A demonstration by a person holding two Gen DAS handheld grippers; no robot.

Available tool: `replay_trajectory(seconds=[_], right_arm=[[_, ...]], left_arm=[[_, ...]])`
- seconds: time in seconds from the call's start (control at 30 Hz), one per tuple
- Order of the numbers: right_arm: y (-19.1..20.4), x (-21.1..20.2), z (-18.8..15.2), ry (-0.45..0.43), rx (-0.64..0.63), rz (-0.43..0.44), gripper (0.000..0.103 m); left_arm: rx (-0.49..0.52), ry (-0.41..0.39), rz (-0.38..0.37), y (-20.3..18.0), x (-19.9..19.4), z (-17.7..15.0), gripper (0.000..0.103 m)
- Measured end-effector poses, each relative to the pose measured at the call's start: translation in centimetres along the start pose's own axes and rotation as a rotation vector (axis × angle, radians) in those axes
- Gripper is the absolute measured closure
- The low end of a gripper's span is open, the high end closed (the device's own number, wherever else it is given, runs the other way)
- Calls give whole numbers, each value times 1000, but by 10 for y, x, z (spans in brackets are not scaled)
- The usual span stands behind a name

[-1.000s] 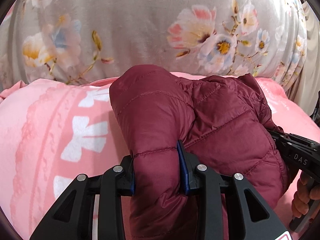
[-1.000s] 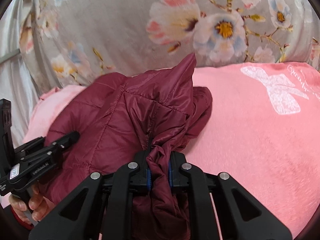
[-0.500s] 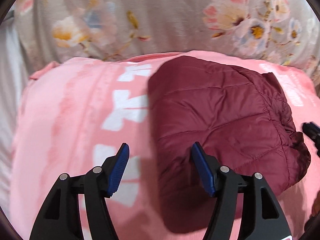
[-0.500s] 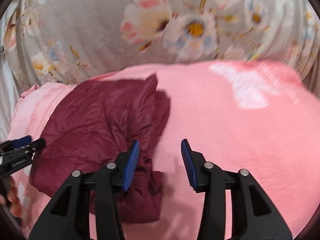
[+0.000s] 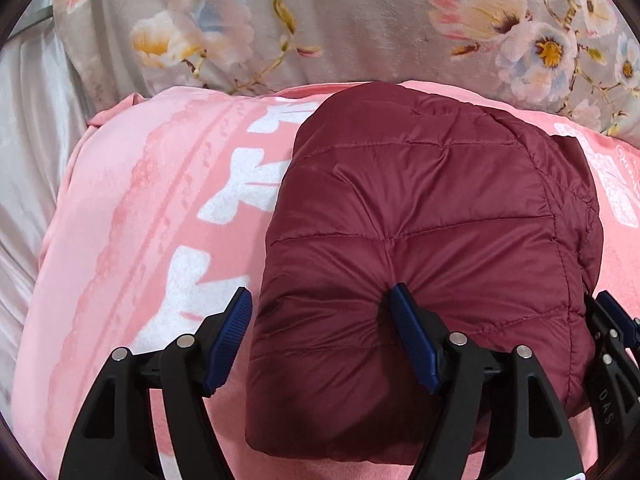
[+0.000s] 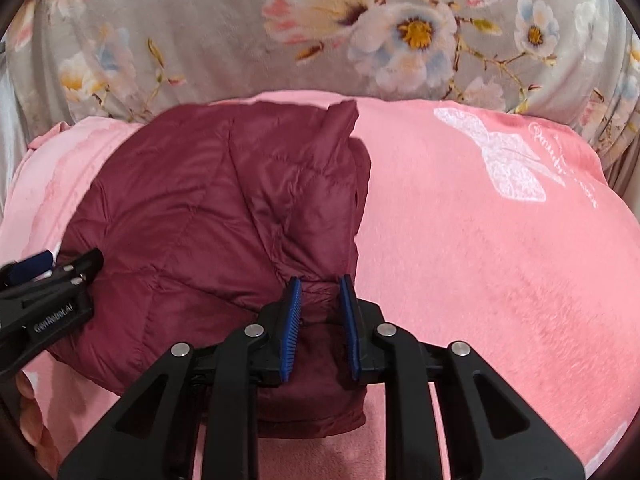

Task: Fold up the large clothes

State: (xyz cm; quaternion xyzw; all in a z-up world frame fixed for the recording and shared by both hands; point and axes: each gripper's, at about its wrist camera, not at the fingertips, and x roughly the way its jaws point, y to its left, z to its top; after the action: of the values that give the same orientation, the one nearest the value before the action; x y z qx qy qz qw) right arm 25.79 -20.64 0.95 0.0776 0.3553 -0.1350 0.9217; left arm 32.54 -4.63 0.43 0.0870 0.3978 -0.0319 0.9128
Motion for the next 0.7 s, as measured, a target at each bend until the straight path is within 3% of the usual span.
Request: replay_trajectory(seconds=[0.27, 0.7], right_arm=[[10, 6, -8, 8, -31, -47, 83], [9, 8, -7, 22, -29, -37, 83]], left_arm=[[-4, -26, 3, -2, 8, -8, 28], [8, -76, 51, -10, 12, -18, 28]])
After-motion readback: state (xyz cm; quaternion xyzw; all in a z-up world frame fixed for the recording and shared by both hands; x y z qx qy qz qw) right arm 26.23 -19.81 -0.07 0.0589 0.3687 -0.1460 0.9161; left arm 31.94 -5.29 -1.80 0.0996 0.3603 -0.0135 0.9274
